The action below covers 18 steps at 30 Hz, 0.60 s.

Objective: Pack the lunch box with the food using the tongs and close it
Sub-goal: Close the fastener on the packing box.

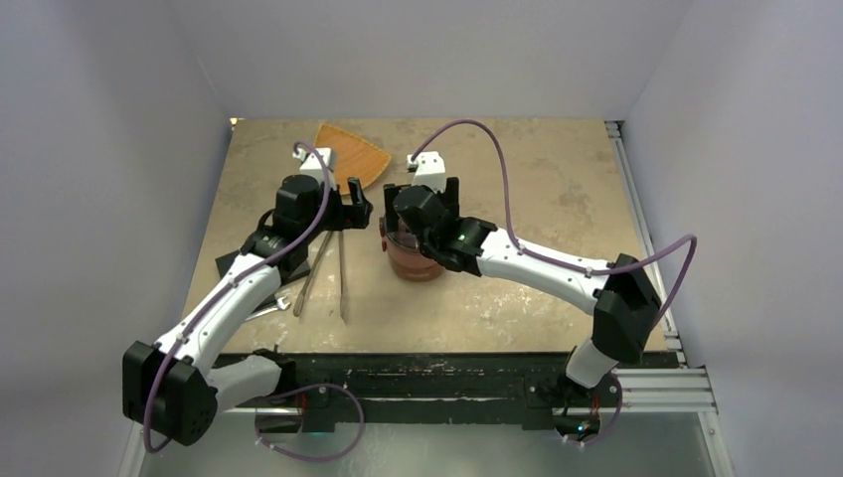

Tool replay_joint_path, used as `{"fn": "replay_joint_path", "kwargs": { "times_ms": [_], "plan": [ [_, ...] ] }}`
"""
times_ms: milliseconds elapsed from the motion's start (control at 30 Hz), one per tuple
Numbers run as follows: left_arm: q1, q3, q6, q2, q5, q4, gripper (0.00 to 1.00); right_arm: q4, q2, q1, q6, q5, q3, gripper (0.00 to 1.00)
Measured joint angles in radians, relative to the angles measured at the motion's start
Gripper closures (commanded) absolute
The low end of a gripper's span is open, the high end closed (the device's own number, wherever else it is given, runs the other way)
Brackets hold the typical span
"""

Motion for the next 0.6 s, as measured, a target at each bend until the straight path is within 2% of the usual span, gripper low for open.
{"fn": "replay_joint_path", "kwargs": {
  "times_ms": [333,433,600],
  "plan": [
    [0.045,-0.012,0.038,-0.101,-0.086,-0.106,0.04,-0.176,-0.130,-0.012,-0.032,-0.079,0.027,0.01],
    [0.054,-0.012,0.047,-0.103,-0.095,-0.136,0.01,-0.175,-0.196,-0.079,-0.041,-0.171,0.022,0.01],
    [0.097,-0.012,0.055,-0.129,-0.110,-0.157,0.01,-0.105,-0.332,-0.293,-0.057,-0.360,-0.092,0.01]
  ]
}}
